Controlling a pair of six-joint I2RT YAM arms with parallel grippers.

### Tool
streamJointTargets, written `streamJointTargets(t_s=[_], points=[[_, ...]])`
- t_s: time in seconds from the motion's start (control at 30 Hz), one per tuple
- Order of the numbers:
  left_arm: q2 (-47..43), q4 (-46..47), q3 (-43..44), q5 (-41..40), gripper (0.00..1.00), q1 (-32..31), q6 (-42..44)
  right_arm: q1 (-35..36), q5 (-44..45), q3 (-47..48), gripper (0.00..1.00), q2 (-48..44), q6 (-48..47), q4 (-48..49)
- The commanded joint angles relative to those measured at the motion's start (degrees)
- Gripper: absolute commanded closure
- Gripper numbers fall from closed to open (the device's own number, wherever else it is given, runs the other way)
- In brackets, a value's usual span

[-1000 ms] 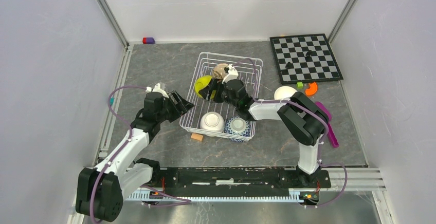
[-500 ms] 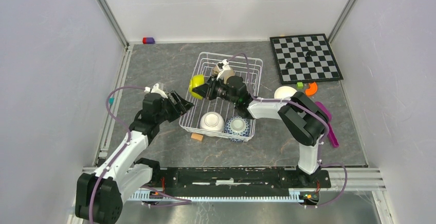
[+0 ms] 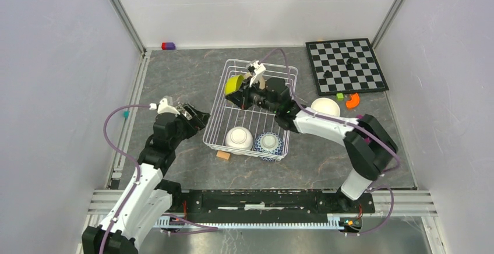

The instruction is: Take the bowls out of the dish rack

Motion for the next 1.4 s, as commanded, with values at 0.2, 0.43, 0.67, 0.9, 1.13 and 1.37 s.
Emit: streamJointTargets(t_s=[0.2,0.43,0.67,0.9,1.13,1.37], points=[[-0.79,-2.69,0.10,-2.70,0.08,-0.07,0.87,-0.20,9.74,-3.45,0.88,-16.57,-23.31,-20.59],[-0.93,-2.32,-0.25,-1.63,0.08,-0.13,0.49,-0.24,23.55,-12.54,0.89,-29.20,-28.03,-26.54],[0.54,-2.07,0.63,0.46,0.08,-0.17,0.11,-0.18,33.70,-23.40,0.91,-41.87,-25.62,-27.62],[1.32,-2.02,1.06,1.44,0.08,-0.13,-0.53,-0.17,45.60,-30.70,0.99,-50.43,-16.68,-35.17],[1.89,-2.31,1.50,4.32,0.09,-0.17,-1.47,-0.19,47.27,-36.81,1.00,-56.32,3.13,-50.32],[1.45,-2.27,1.49,4.52,0.09,-0.12,-1.38,-0.27,45.42,-41.67,1.00,-55.91,7.84,-50.67]])
